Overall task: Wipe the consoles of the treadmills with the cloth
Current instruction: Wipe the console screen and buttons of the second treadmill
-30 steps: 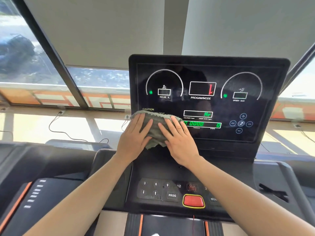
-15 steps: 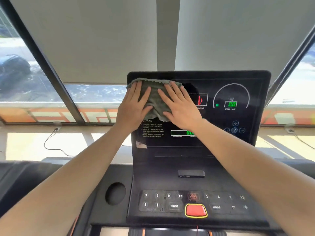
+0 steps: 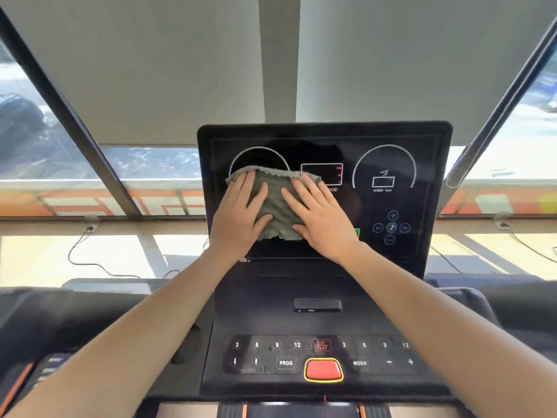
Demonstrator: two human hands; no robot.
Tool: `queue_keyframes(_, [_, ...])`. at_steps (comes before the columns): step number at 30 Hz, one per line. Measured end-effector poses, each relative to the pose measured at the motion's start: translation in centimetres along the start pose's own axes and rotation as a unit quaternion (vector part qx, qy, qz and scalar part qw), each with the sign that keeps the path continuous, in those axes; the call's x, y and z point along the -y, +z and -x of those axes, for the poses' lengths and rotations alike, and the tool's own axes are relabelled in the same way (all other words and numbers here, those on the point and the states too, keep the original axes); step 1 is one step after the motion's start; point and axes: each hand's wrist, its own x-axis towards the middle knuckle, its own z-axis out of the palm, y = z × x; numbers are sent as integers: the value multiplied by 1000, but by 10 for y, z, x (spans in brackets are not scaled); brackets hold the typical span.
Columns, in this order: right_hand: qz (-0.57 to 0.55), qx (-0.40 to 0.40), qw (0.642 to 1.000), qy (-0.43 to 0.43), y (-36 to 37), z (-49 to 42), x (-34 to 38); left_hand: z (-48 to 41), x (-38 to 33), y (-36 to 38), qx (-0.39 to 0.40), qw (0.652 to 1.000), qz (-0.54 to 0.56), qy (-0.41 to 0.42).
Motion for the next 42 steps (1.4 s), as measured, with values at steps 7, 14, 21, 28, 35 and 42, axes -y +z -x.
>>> queue_keyframes(7, [-4,50,999,-1,27,66,8,57,-45,30,32,999,1,-7])
queue_keyframes(14, [-30,58,998,2,31,84,1,72,-61,36,75,997,-11,-21])
queue_keyframes(21, [-47,-22,998,46,-14,14,-44,-29,-53,6,21,999,-23,-17])
queue_keyframes(28, [-12,-58,995,83,-43,-17,-96,-108,-74,-6,2,999,-51,-5])
queue_keyframes(35, [10,-56,985,162,-45,36,-162,-153,-149,14,10,994,-76,79])
queue_keyframes(42, [13,-88,973,214,-51,57,-191,-187,-180,18,-10,986,-67,150])
